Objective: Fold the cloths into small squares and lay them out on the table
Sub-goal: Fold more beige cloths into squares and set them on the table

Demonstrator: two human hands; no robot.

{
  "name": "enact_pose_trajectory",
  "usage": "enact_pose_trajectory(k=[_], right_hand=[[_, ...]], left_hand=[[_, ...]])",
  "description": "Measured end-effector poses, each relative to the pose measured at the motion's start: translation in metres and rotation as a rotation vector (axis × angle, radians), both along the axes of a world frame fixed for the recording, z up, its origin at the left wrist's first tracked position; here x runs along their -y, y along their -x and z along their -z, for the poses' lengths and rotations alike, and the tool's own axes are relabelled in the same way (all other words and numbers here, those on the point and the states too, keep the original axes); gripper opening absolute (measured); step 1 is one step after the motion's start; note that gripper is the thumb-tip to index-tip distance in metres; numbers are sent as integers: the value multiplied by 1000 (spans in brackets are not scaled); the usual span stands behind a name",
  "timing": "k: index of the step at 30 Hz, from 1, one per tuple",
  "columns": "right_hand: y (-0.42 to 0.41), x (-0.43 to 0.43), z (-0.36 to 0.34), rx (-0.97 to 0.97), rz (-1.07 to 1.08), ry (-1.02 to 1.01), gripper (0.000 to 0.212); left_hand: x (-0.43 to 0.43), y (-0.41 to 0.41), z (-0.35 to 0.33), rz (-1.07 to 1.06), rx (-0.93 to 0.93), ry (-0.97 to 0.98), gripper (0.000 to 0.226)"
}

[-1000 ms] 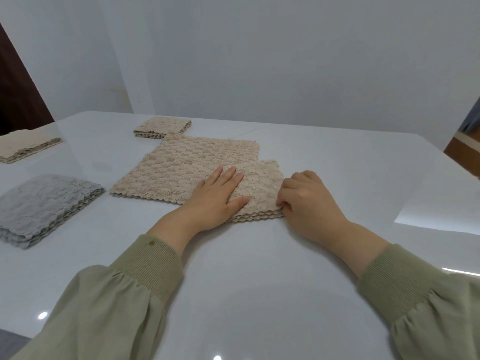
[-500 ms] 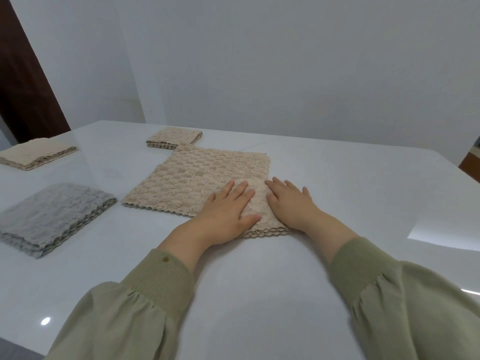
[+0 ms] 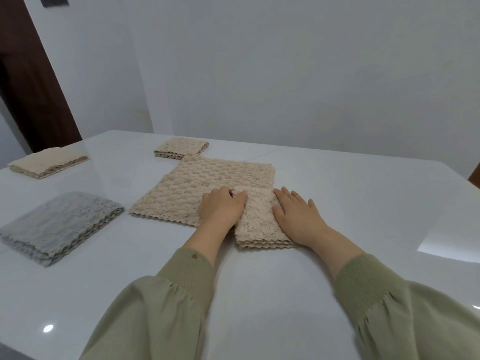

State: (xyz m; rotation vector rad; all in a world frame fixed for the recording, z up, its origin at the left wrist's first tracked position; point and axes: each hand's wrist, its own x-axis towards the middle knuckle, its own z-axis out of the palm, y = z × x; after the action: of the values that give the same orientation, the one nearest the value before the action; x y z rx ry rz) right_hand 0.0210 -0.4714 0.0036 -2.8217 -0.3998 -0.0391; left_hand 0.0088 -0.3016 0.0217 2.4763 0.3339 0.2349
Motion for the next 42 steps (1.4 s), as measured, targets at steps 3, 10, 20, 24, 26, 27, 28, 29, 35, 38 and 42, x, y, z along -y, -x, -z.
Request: enact_pose_trajectory(k=[3,10,20,24,26,27,28,29,35,38,42], right_hand=[[0,1,0,2,-4,-60,56],[-1,25,-14,-229,110,-1146,74],[5,38,-26,-777,-84,-1285,42],[1,40,-22,-755,-100,-1367,41],[-1,42,-20,-729,-85,-1411,39],[-1,42,-18,-715,-80,-1423,36],[-2,42,-19,-686,-67,-1432,33],[-2,41,-20,-626,-40,-1443,31],[-16,61,-22,-19,288,-1305,32],[-17,71,-14,202,472,-744,50],[-11,59,-16,472,430,-197,60]], left_hand=[[5,5,-5,55,117,356,18],[11,15,-13,136,227,809,8],[10,18,-16,85,296,998,11],[10,24,-17,94,173,1164,33],[15,29,-17,160,76,1093,31],[17,29,-17,173,81,975,38],[20,28,-17,173,114,873,52],[22,26,-17,168,168,819,66],[19,19,-8,216,378,562,78],[17,16,6,273,347,25,60],[19,14,15,412,204,-285,57]])
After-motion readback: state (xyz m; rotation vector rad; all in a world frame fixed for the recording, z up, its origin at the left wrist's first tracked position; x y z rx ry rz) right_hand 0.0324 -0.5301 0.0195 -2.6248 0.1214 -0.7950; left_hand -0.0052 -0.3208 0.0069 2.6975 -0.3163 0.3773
